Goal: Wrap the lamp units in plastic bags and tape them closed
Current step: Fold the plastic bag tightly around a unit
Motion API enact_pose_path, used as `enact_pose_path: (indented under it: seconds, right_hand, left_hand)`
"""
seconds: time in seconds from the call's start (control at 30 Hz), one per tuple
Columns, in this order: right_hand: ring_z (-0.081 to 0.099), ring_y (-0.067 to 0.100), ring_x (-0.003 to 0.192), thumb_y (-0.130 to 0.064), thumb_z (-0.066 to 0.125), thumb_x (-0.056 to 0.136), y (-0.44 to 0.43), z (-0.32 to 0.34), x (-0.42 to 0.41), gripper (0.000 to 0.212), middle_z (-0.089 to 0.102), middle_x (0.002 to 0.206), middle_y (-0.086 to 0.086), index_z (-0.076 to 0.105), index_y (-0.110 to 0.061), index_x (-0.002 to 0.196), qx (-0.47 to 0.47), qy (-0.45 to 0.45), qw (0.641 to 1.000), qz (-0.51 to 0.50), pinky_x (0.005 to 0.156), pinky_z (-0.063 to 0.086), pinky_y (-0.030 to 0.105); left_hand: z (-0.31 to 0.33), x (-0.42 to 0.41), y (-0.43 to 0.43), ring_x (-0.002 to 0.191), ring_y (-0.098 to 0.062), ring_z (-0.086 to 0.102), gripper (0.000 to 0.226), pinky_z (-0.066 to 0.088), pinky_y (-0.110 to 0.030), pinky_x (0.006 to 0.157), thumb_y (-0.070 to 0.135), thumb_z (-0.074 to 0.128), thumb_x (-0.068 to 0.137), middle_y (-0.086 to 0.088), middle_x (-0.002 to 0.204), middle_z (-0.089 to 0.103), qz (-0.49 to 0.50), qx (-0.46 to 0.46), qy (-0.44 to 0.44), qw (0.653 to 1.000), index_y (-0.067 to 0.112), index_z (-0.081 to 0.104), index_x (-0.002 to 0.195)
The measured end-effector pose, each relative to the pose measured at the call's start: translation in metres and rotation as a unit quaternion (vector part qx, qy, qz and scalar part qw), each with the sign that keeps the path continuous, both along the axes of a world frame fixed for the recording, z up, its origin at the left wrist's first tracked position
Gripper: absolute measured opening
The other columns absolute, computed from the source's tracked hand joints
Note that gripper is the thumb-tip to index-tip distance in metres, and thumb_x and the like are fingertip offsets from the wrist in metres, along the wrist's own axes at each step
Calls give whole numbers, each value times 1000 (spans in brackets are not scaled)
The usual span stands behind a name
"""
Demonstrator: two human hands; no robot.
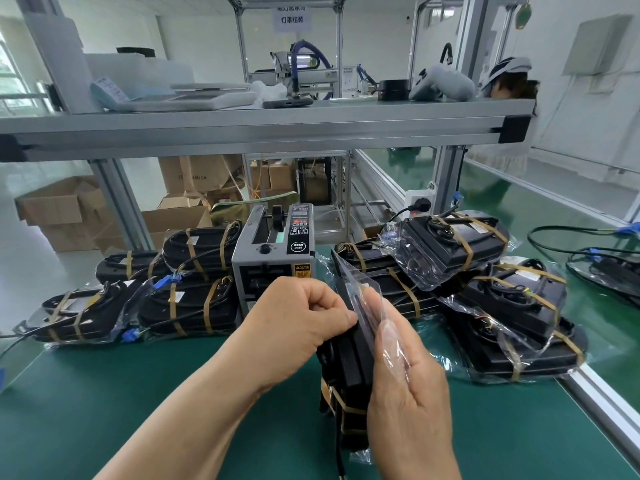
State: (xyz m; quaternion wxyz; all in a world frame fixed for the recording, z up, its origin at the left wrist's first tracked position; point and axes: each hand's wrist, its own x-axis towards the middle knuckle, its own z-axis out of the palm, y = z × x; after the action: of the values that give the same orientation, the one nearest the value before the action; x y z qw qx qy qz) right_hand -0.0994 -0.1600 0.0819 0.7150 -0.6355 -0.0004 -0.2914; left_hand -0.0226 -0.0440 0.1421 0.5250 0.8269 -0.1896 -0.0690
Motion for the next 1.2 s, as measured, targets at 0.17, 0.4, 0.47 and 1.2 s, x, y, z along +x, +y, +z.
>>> enact_pose_path:
  seconds: [0.17, 0.4, 0.47, 1.2]
  right_hand:
    - [60, -2, 122, -39, 43, 93, 1, 2, 1, 46, 68, 125, -22, 63, -30, 133, 7, -13, 1000, 9, 104, 46, 23]
    - [60, -2, 122, -37, 45, 92, 4, 1, 2, 49, 68, 127, -20, 61, -24, 135, 32, -20, 999, 29, 104, 46, 20]
    - [60, -4, 121, -37, 45, 91, 4, 1, 2, 49, 67, 126, -22, 61, -23, 136, 32, -21, 999, 28, 101, 46, 15]
    - [60, -4, 121, -36, 41, 97, -1, -2, -2, 43, 68, 124, -23, 66, -25, 130, -3, -32, 999, -6, 95, 45, 7]
  left_hand:
    - [-6, -2, 0, 51, -6, 44, 11, 40, -18, 53, 37, 75, 75, 10, 55, 52, 15, 11, -29, 999, 29, 68, 77]
    - [-11, 6, -1, 45, -7, 37, 16, 35, -29, 53, 44, 72, 76, 13, 48, 43, 37, 0, -54, 998, 35, 59, 78]
    - [-12, 8, 0, 46, -9, 35, 18, 34, -30, 51, 42, 74, 81, 12, 48, 42, 27, -3, -50, 998, 32, 59, 77]
    - [-26, 4, 7, 75, -11, 65, 80, 53, -32, 65, 63, 84, 42, 4, 79, 72, 41, -59, 179, 981, 11, 63, 99]
